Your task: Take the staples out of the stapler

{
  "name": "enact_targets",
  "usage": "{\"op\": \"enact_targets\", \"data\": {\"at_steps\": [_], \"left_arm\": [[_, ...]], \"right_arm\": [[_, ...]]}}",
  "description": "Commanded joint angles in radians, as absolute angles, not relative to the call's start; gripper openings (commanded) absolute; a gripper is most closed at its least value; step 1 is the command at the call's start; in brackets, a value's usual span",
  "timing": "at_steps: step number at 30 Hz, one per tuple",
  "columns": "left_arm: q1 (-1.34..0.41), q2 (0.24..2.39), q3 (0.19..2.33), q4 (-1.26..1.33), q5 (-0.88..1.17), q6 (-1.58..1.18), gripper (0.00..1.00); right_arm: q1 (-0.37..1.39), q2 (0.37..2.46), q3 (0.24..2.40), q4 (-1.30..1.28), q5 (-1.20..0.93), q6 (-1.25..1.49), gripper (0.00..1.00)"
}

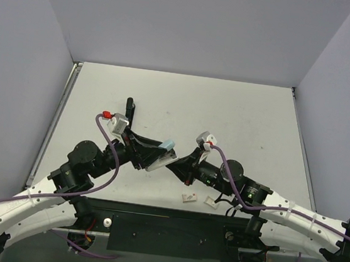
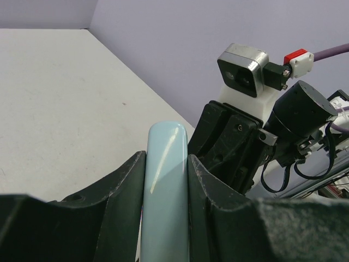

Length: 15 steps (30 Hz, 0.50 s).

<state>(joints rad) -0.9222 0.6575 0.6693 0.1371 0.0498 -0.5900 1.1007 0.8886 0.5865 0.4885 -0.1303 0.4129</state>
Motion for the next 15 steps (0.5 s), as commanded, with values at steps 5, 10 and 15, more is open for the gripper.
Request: {"op": "enact_targets", "data": {"at_steps": [5,10,15], "left_arm": [[-0.928,0.63,0.684,0.112,0.13,-0.63,0.0],[-0.927,0.609,0.67,0.094,0.155,-0.655,0.0],[-0.928,0.597,0.657,0.094,0.198,-0.687,0.0]], "right_arm": [[1.108,0.907,0.689,0.457,-0.11,0.331,0.0],[1.106,0.919,0.724,0.445,-0.136,0.308,0.0],[1.106,0.927,0.756,0.426,-0.143,0.272,0.0]]}}
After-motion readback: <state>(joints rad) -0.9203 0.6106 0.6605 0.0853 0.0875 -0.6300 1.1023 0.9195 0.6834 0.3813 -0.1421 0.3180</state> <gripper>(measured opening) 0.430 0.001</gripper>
